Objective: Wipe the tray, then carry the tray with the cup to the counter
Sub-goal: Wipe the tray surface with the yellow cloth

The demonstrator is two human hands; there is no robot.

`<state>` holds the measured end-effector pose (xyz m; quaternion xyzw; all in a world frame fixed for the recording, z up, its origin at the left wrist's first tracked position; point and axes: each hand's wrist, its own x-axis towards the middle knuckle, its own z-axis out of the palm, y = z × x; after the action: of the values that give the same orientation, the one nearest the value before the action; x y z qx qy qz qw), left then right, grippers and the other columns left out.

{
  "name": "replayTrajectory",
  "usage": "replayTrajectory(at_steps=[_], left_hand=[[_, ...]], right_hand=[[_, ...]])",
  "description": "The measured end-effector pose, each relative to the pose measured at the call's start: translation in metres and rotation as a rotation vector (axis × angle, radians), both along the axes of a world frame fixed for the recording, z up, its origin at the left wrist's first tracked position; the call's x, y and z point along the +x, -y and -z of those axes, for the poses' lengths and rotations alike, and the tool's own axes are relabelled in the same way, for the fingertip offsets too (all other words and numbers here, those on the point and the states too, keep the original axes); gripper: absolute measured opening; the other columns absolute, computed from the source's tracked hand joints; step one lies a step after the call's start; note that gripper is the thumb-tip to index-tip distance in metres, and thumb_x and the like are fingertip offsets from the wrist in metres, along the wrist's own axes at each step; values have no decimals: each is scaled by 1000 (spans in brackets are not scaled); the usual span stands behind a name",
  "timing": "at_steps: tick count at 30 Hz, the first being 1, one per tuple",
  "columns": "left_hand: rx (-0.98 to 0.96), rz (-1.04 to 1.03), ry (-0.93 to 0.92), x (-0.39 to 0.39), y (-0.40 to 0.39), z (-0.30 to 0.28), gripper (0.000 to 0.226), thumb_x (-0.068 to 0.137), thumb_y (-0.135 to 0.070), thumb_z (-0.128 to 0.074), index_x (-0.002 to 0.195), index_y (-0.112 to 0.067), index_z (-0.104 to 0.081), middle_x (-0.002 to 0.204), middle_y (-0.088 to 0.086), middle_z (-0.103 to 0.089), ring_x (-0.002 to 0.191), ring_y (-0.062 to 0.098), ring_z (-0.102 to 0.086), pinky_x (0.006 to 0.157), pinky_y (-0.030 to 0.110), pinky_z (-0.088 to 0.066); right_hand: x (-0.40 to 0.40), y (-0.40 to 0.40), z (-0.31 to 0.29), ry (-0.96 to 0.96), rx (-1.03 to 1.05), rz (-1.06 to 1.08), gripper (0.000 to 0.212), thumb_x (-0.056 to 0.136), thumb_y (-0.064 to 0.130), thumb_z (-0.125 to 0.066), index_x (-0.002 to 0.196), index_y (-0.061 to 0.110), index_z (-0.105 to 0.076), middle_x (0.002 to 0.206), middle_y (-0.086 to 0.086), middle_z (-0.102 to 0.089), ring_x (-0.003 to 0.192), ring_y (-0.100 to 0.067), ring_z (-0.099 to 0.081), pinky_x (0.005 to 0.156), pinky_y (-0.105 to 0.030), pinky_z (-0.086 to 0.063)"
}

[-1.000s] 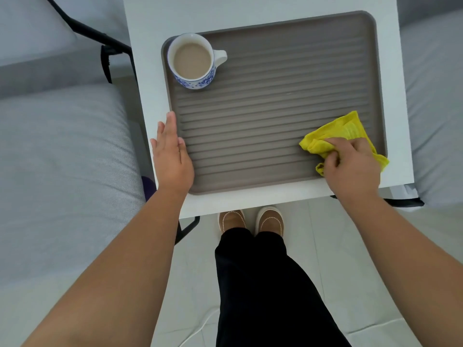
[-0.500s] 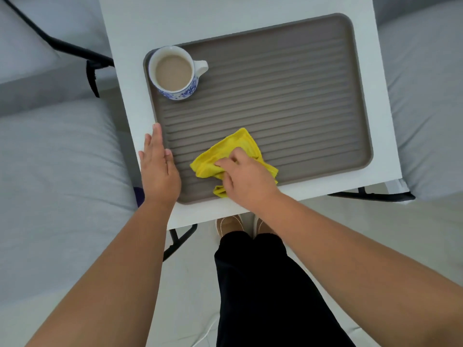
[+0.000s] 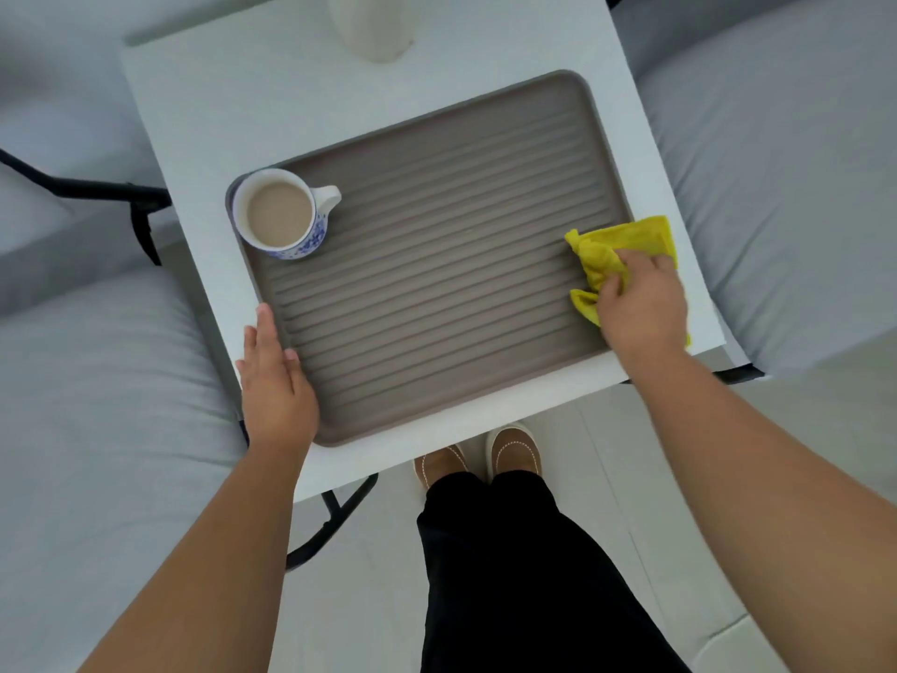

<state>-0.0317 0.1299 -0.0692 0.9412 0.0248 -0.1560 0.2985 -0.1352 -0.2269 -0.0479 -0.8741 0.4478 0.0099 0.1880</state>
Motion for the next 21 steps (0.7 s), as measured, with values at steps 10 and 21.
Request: replayTrajectory(at_steps=[10, 21], left_hand=[[47, -14, -7, 0, 4, 0, 57, 104, -15, -30, 153, -38, -11, 161, 0, -19, 149, 23, -13, 120, 49, -15], [56, -3, -37, 1, 3, -1, 57, 104, -17, -30, 153, -40, -10, 162, 3, -16, 149, 25, -11, 119, 50, -15]], right_hand=[[28, -97, 0, -44, 131, -183, 30, 89, 18, -49, 114, 6, -61, 116, -14, -51, 96, -33, -54, 78, -40, -44], [24, -89, 0, -113, 25, -661, 36, 66, 18, -74, 101, 12, -70, 123, -19, -58, 101, -40, -56, 85, -46, -45]])
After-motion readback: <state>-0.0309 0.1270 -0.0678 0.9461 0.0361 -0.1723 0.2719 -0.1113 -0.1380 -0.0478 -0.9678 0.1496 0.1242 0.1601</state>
